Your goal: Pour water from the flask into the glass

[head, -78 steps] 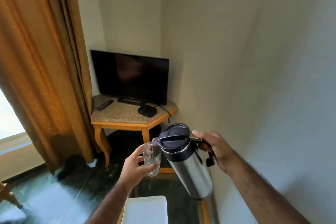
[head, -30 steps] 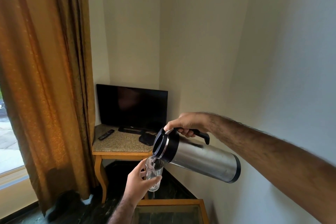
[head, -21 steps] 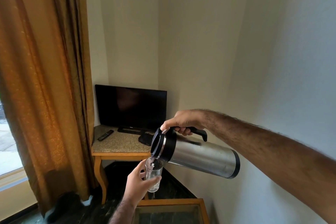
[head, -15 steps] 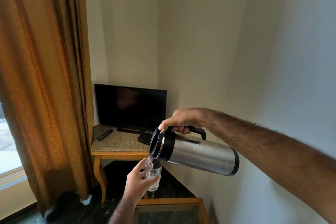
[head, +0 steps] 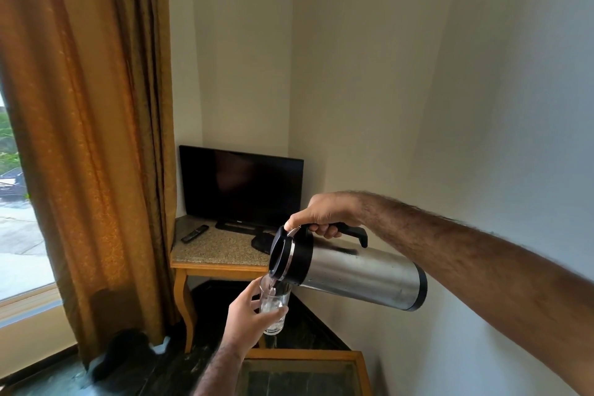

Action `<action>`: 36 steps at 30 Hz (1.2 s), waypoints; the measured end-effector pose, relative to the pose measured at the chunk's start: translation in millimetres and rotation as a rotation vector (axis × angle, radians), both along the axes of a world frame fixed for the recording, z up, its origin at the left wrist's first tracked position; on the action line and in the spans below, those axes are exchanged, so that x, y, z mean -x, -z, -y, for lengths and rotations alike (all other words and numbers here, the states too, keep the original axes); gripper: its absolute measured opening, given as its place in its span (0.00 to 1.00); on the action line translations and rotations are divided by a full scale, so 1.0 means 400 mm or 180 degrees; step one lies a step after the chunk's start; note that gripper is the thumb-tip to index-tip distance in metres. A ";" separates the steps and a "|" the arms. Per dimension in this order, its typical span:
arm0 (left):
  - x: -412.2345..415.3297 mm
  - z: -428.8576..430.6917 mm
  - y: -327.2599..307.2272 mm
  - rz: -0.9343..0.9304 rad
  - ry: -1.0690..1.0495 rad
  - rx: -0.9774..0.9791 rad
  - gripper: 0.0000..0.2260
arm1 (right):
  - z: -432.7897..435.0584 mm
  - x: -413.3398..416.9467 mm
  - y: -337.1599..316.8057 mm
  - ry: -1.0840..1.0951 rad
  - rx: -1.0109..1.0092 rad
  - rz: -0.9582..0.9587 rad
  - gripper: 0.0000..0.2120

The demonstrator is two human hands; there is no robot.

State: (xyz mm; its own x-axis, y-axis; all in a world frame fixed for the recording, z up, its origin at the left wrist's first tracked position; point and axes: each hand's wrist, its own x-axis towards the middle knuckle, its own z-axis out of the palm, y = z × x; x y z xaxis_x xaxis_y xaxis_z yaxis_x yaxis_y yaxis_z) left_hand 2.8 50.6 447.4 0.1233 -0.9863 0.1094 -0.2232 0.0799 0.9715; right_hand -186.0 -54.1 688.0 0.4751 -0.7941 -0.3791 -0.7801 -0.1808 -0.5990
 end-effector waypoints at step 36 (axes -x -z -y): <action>0.000 -0.019 0.037 -0.0071 -0.0173 0.0062 0.30 | -0.013 -0.034 -0.013 -0.0189 0.0225 -0.0216 0.28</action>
State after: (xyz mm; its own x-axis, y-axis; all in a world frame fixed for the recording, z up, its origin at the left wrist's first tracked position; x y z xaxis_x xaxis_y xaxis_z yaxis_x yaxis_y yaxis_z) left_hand 2.9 58.0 432.4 0.1794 -0.9758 0.1251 -0.2060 0.0871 0.9747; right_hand -172.2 -48.9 693.0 0.4973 -0.7912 -0.3560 -0.8051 -0.2679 -0.5292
